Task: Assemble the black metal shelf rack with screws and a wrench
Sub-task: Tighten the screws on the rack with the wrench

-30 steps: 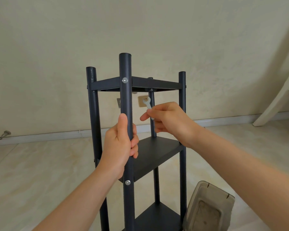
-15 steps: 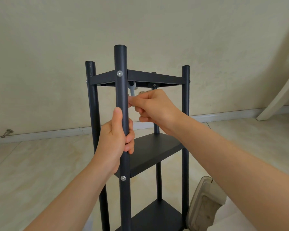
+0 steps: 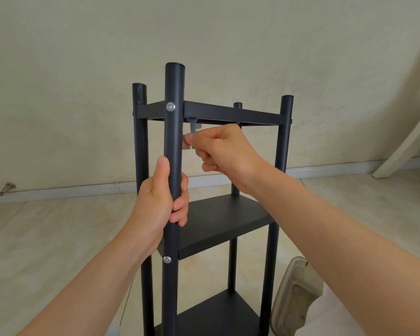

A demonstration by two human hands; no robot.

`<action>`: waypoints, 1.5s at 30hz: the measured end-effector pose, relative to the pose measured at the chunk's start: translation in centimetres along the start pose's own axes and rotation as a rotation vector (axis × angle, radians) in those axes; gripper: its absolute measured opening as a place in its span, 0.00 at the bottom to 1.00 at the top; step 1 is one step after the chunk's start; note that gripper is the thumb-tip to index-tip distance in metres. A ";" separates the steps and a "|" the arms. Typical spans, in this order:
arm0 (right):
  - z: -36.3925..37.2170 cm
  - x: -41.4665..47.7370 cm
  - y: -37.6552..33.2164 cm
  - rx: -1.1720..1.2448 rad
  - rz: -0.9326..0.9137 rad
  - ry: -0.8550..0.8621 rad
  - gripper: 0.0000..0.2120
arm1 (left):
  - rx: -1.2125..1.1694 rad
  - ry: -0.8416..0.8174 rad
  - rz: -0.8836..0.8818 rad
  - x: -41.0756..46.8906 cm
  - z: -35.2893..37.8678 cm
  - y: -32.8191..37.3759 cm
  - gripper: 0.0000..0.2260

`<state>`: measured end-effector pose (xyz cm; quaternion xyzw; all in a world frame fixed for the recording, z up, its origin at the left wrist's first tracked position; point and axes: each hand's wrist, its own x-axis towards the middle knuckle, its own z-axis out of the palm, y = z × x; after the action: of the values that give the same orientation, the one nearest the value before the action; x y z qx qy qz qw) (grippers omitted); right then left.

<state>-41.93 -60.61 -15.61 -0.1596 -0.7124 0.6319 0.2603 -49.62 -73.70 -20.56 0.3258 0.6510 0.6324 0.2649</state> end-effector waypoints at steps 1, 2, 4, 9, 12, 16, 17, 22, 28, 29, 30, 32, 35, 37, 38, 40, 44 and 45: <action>0.2 0.0 -0.1 -0.010 -0.011 -0.014 0.12 | 0.001 -0.008 0.000 0.0 -0.2 0.0 0.28; 0.4 0.0 -0.3 -0.021 -0.025 -0.030 0.16 | 0.002 -0.015 -0.003 0.0 -0.5 0.0 0.28; 0.8 0.1 -0.4 -0.021 -0.050 -0.042 0.26 | 0.003 -0.025 -0.007 -0.1 -0.8 0.0 0.29; 2.0 0.6 -0.4 -0.001 -0.102 0.060 0.26 | 0.002 -0.025 -0.018 0.0 -1.3 0.0 0.28; 2.5 0.7 -0.1 -0.024 -0.122 0.092 0.24 | 0.009 -0.018 -0.023 0.1 -1.5 -0.1 0.29; 2.9 0.9 0.0 -0.035 -0.126 0.106 0.26 | 0.024 -0.004 -0.029 0.4 -2.1 -0.2 0.29; 3.0 0.9 0.0 -0.042 -0.132 0.106 0.24 | 0.027 -0.006 -0.028 0.4 -2.1 -0.2 0.29; 3.4 1.3 0.2 -0.096 -0.163 0.112 0.22 | 0.023 -0.041 -0.037 0.7 -2.7 -0.1 0.28; 4.6 2.0 1.1 -0.157 -0.220 0.168 0.18 | 0.011 -0.081 -0.063 0.9 -3.6 -0.2 0.28; 4.9 2.2 1.3 -0.159 -0.237 0.190 0.17 | 0.011 -0.084 -0.066 0.9 -3.7 -0.2 0.28; 5.2 2.4 1.6 -0.167 -0.256 0.215 0.17 | 0.012 -0.087 -0.070 0.9 -3.8 -0.3 0.28; 5.7 2.7 2.1 -0.193 -0.302 0.268 0.17 | 0.008 -0.092 -0.076 0.9 -3.9 -0.3 0.29; 6.4 3.3 2.9 -0.213 -0.373 0.336 0.19 | 0.000 -0.104 -0.077 0.8 -4.1 -0.3 0.28; 6.8 3.7 3.2 -0.207 -0.402 0.359 0.20 | 0.000 -0.113 -0.078 0.7 -4.2 -0.2 0.28; 6.9 3.9 3.3 -0.202 -0.413 0.365 0.20 | 0.000 -0.116 -0.081 0.7 -4.2 -0.2 0.28; 7.0 4.1 3.5 -0.192 -0.433 0.373 0.20 | -0.004 -0.116 -0.089 0.8 -4.2 -0.2 0.28; 6.8 4.0 3.4 -0.195 -0.411 0.364 0.22 | -0.001 -0.119 -0.093 0.9 -4.4 -0.2 0.29; 6.7 3.8 3.3 -0.203 -0.398 0.356 0.22 | 0.000 -0.119 -0.092 0.9 -4.4 -0.2 0.29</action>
<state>-49.18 -63.48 -18.64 -0.1502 -0.7323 0.4559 0.4830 -53.57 -75.90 -20.48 0.3327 0.6483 0.5990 0.3320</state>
